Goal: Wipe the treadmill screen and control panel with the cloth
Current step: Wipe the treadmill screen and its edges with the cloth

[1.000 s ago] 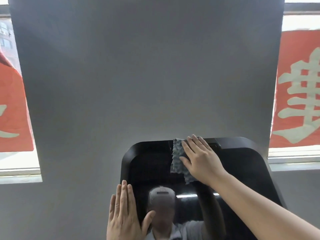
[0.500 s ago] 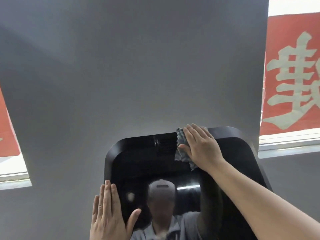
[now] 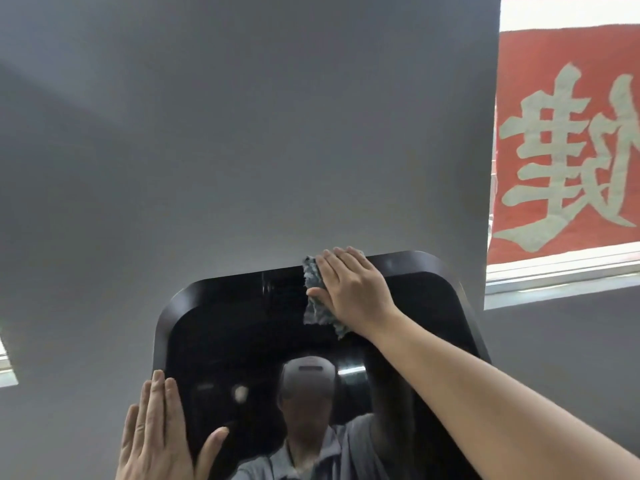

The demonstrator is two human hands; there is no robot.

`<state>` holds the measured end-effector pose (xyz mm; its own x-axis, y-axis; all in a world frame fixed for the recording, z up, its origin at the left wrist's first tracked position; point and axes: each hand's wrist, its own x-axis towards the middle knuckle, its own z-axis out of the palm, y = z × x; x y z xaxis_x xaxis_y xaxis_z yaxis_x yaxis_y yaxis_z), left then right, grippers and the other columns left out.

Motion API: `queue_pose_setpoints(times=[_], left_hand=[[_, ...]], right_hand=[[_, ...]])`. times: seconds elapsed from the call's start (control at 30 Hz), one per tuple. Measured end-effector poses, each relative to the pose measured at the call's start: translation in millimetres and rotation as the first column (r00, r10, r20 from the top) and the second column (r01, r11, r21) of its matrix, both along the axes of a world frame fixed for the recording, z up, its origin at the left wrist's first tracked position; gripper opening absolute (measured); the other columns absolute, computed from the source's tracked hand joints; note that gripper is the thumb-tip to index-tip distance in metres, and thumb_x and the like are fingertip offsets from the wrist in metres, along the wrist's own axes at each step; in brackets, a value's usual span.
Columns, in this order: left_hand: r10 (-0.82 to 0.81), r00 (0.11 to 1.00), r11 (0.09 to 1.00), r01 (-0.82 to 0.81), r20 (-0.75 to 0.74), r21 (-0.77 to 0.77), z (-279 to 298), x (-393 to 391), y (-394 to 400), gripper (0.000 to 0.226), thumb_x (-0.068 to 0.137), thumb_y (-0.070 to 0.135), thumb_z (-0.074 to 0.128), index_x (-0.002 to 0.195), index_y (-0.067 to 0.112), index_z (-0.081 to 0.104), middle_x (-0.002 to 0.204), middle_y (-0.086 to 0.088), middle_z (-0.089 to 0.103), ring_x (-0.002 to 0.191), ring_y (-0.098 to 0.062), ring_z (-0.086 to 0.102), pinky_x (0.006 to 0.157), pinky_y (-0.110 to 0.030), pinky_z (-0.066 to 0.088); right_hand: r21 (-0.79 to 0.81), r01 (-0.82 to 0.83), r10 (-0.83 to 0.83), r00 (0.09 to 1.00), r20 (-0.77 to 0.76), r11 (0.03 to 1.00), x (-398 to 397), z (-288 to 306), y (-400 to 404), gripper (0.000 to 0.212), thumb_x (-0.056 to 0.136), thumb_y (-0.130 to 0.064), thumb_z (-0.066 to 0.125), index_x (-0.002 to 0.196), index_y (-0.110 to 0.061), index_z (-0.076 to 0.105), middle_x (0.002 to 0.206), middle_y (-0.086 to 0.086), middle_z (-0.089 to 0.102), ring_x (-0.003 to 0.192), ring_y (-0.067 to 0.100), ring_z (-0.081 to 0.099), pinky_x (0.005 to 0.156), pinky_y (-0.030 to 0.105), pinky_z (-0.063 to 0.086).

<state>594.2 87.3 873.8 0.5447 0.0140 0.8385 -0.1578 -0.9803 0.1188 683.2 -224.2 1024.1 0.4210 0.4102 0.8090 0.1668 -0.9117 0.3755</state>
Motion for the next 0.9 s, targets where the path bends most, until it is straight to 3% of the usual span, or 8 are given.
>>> queue_pose_setpoints(times=[0.13,0.27,0.37,0.47,0.53,0.63,0.77,0.9], left_hand=[[-0.004,0.999,1.0,0.003,-0.052,-0.017,5,-3,-3,0.109,0.09,0.082,0.026,0.145,-0.011,0.04,0.154,-0.03,0.038,0.139,-0.045,0.039,0.126,-0.04,0.01],[-0.025,0.997,0.999,0.024,-0.069,-0.025,9,-3,-4,0.109,0.091,0.081,0.027,0.141,-0.014,0.044,0.15,-0.031,0.041,0.137,-0.046,0.041,0.127,-0.038,0.01],[-0.013,0.998,1.0,0.013,-0.06,0.004,6,-3,-3,0.107,0.092,0.079,0.027,0.14,-0.015,0.045,0.149,-0.032,0.042,0.136,-0.046,0.042,0.123,-0.046,0.019],[0.025,1.0,0.999,-0.026,0.011,0.048,5,-4,-5,0.103,0.095,0.075,0.027,0.139,-0.016,0.046,0.145,-0.036,0.045,0.129,-0.052,0.048,0.108,-0.063,0.035],[-0.005,0.999,0.999,0.003,0.033,0.042,8,-8,-13,0.1,0.097,0.073,0.026,0.14,-0.016,0.043,0.144,-0.039,0.044,0.128,-0.056,0.048,0.11,-0.063,0.033],[-0.007,0.998,1.0,0.007,0.056,0.005,15,-14,-15,0.098,0.098,0.071,0.026,0.143,-0.014,0.039,0.145,-0.039,0.042,0.128,-0.057,0.046,0.123,-0.047,0.02],[0.035,0.999,0.999,-0.036,0.038,0.039,16,-18,-15,0.099,0.098,0.073,0.026,0.14,-0.015,0.043,0.145,-0.038,0.044,0.128,-0.055,0.048,0.107,-0.062,0.034],[0.06,0.997,0.995,-0.064,0.054,0.078,14,-16,-12,0.099,0.098,0.072,0.026,0.139,-0.016,0.044,0.143,-0.039,0.045,0.125,-0.057,0.05,0.103,-0.065,0.037]], right_hand=[[-0.011,-0.018,0.019,0.995,0.103,1.0,-1,4,-59,0.057,0.105,-0.051,0.043,0.119,-0.003,0.07,0.118,0.011,0.072,0.111,0.028,0.068,0.102,0.043,0.051],[0.066,-0.015,0.006,0.991,0.135,0.998,-1,-2,-104,0.058,0.107,-0.047,0.036,0.119,-0.002,0.071,0.121,0.012,0.071,0.117,0.029,0.066,0.103,0.043,0.051],[0.168,0.007,-0.017,0.998,0.056,0.986,5,-3,-92,0.065,0.108,-0.049,0.026,0.121,-0.002,0.07,0.124,0.014,0.07,0.122,0.031,0.062,0.108,0.046,0.046],[0.218,0.015,0.003,0.997,-0.079,0.976,6,2,-73,0.072,0.107,-0.054,0.016,0.13,-0.006,0.065,0.134,0.011,0.065,0.13,0.029,0.057,0.113,0.047,0.04],[0.168,0.027,-0.002,0.989,-0.146,0.985,1,6,-87,0.074,0.106,-0.058,0.014,0.137,-0.009,0.059,0.141,0.009,0.059,0.136,0.028,0.05,0.116,0.046,0.036],[0.178,0.13,-0.09,0.972,-0.218,0.975,-10,0,-128,0.081,0.104,-0.062,0.008,0.144,-0.008,0.051,0.149,0.011,0.052,0.143,0.028,0.041,0.12,0.045,0.031],[0.268,0.253,-0.16,0.932,-0.326,0.93,-22,-6,-145,0.093,0.096,-0.068,-0.01,0.154,-0.011,0.035,0.16,0.007,0.035,0.152,0.025,0.022,0.125,0.041,0.014],[0.245,0.126,-0.03,0.931,-0.364,0.961,-16,14,-86,0.103,0.089,-0.071,-0.02,0.154,-0.014,0.035,0.161,0.003,0.033,0.153,0.022,0.02,0.125,0.04,0.01]])
